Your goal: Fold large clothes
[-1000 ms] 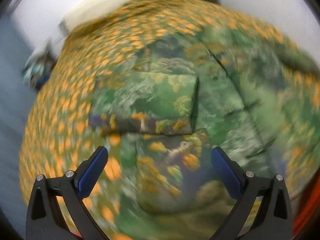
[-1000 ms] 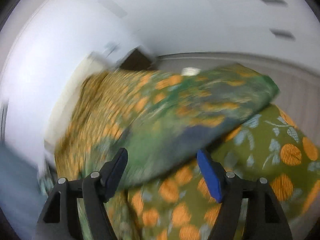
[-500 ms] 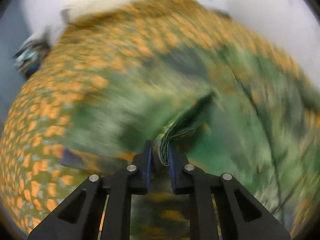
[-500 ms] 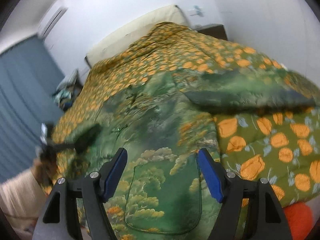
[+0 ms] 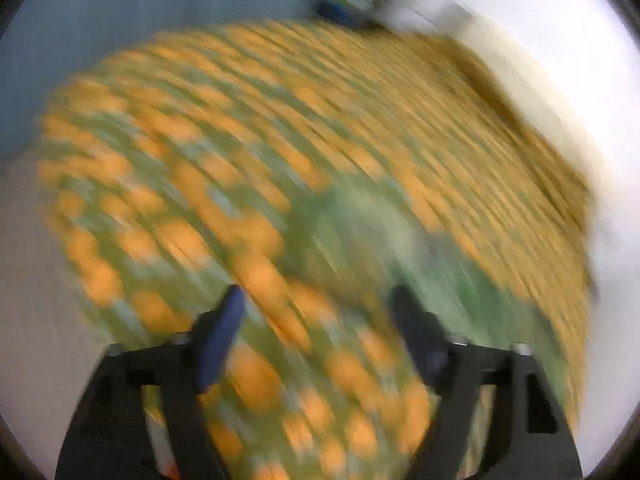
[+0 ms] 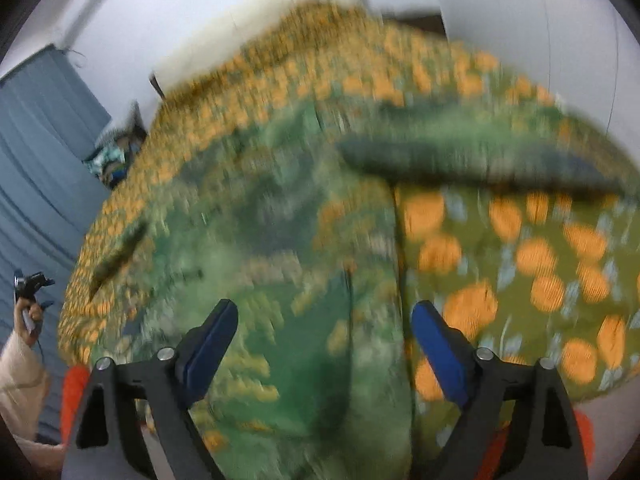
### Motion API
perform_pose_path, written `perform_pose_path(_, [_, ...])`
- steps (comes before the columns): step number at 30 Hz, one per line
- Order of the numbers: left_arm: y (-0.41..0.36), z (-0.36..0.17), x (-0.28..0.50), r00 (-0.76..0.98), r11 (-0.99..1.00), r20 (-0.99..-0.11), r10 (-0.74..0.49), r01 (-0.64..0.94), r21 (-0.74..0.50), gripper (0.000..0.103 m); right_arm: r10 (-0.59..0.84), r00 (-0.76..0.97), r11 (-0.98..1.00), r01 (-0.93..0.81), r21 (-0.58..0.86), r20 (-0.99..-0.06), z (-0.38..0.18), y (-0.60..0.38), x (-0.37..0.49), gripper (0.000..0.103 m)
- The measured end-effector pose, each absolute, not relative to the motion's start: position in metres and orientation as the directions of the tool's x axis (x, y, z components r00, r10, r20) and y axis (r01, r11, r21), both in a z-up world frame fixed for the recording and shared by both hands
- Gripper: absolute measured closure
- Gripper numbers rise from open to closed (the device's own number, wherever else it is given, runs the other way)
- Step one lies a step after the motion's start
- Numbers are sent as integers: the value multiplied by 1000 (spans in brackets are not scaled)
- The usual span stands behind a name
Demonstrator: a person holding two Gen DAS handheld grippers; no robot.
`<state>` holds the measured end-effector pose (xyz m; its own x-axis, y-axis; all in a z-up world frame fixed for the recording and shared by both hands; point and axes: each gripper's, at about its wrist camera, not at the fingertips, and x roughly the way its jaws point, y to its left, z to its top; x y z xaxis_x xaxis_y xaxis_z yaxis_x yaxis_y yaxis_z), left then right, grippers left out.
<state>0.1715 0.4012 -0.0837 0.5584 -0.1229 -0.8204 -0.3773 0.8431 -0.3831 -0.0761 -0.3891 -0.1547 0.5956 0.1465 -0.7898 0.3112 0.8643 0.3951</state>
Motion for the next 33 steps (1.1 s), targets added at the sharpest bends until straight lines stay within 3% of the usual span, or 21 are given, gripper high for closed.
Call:
perform_pose_path(1, [372, -95, 161, 514, 869, -822, -247, -257, -422, 8, 186, 549, 857, 316, 408, -815, -168, -391, -75, 15])
perform_pose_path(3, [307, -123, 142, 366, 891, -839, -402, -53, -450, 7, 252, 482, 842, 318, 435, -839, -187, -393, -72, 15])
perform_pose_path(7, [182, -182, 108, 130, 920, -930, -345, 245, -307, 11, 354, 362, 837, 289, 465, -862, -218, -393, -61, 15])
perform_pose_path(8, [167, -190, 104, 108, 917, -937, -333, 267, -296, 23, 392, 337, 830, 273, 487, -856, -222, -393, -58, 18])
perform_pose_path(9, [156, -199, 98, 82, 915, -941, -329, 272, -296, 30, 405, 325, 831, 259, 492, -854, -222, -392, -56, 37])
perform_pose_path(11, [149, -203, 95, 64, 911, -933, -353, 249, -328, 72, 366, 288, 878, 210, 431, -885, -216, -390, -53, 83])
perform_pose_path(13, [147, -196, 90, 69, 898, -914, -399, 231, -375, 82, 342, 275, 898, 187, 398, -899, -202, -396, -52, 84])
perform_pose_path(17, [117, -174, 50, 56, 858, -898, -436, 329, -395, 84, 217, 299, 949, 157, 272, -929, -158, -406, -56, 85])
perform_pose_path(19, [105, -186, 37, 32, 858, -908, -419, 342, -384, 83, 151, 291, 962, 176, 208, -945, -153, -418, -61, 84])
perform_pose_path(22, [100, -212, 38, 35, 894, -937, -348, 312, -321, 71, 119, 240, 966, 197, 168, -963, -182, -420, -65, 83])
perform_pose_path(25, [101, -192, 40, 60, 904, -936, -348, 284, -318, 55, 74, 265, 968, 211, 132, -962, -194, -412, -68, 63])
perform_pose_path(27, [106, -166, 41, 111, 905, -929, -352, 293, -308, 40, 54, 299, 961, 244, 131, -953, -184, -415, -73, 33])
perform_pose_path(29, [115, -135, 44, 204, 906, -907, -369, 297, -302, 20, 7, 384, 960, 256, 114, -923, -156, -414, -80, 17])
perform_pose_path(33, [111, -90, 89, 302, 904, -864, -402, 282, -322, 18, -83, 521, 971, 233, 48, -849, -109, -403, -69, 14])
